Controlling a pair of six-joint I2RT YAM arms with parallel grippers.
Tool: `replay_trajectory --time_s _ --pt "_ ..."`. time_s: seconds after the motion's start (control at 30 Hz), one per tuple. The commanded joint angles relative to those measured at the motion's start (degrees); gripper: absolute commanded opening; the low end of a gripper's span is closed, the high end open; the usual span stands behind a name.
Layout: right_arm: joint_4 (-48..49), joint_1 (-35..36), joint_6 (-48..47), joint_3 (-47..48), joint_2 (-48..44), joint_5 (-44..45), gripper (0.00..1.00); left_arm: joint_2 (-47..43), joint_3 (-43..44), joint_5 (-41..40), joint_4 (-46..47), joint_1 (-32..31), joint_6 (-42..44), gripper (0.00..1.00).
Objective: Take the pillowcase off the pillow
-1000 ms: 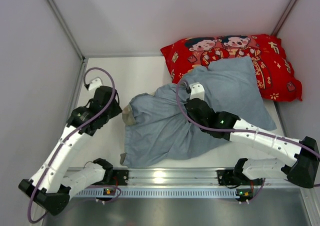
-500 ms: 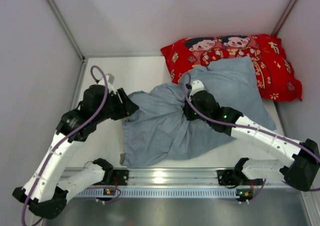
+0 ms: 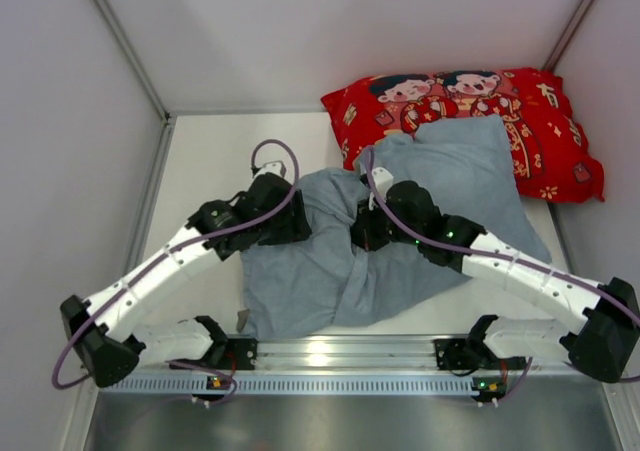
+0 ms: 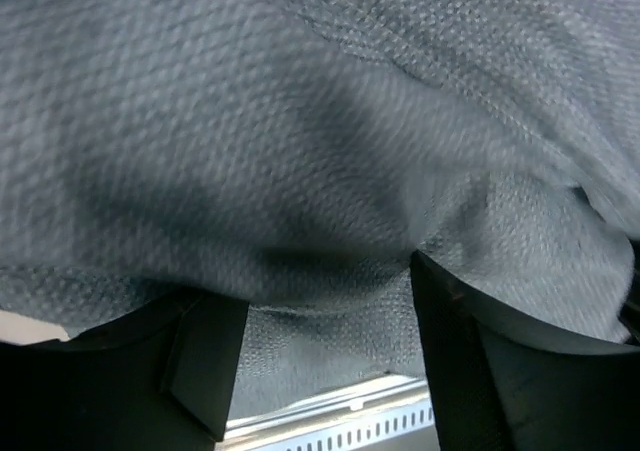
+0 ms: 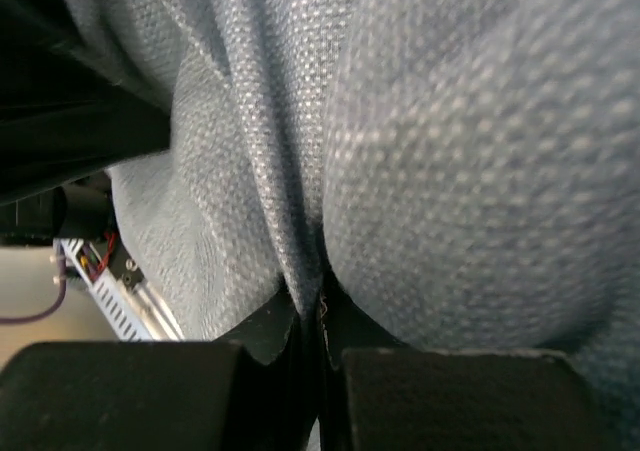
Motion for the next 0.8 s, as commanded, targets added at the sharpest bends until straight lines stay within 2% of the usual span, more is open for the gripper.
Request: replay_trajectory --time_s 0.0,0.07,0.1,0.13,0.2,0.23,0.37,0.4,0.5,0.6,0.77 --pt "1.3 -0.6 0.6 -1.2 -2.6 -4.6 0.0 4.6 3.2 -6.8 3.8 -3.0 -1.9 0.66" --pt "0.8 -0.6 0.4 -1.8 -3.3 -4.2 0.0 6.8 3.8 -9.4 3.6 -3.5 -1.8 0.33" --pt "0.3 -0.5 0.2 -2.0 -4.2 -3.3 0.0 6.8 3.5 -10.1 3.7 -3.5 -2.3 0.11" --pt "-0.3 -0.6 -0.3 -2.1 -4.5 -2.3 0.0 5.6 3.0 -10.9 3.6 -3.5 -2.8 0.0" --pt "-2.6 -0.5 -0.9 -2.0 -5.5 2.4 0.0 2.5 0.2 -14.3 3.6 -3.5 -4.8 0.0" --pt "-3.6 -0.5 -1.2 -1.7 -5.7 6.4 0.0 -1.8 -1.1 -15.7 3.4 -3.4 -5.3 0.0" --pt "-6.1 -0.7 -1.5 -2.3 -7.0 16.4 0.0 -12.9 -3.7 -23.1 -3.9 -3.3 -9.9 0.0" --pt "-6.1 -0.7 -1.5 -2.5 -7.1 17.5 0.0 -15.9 -3.5 -25.8 -8.6 -3.3 -10.6 0.0" --pt "-6.1 -1.0 -0.6 -2.9 -6.1 21.2 0.0 -19.1 -3.4 -30.8 -18.3 -3.3 -14.5 0.0" --pt "-6.4 -1.1 0.4 -2.8 -4.6 23.8 0.0 -19.8 -3.9 -32.6 -25.0 -3.3 -18.4 0.0" --pt "-6.8 -1.4 1.5 -3.5 -5.3 26.5 0.0 -18.3 -6.2 -29.6 -23.9 -3.3 -16.6 0.0"
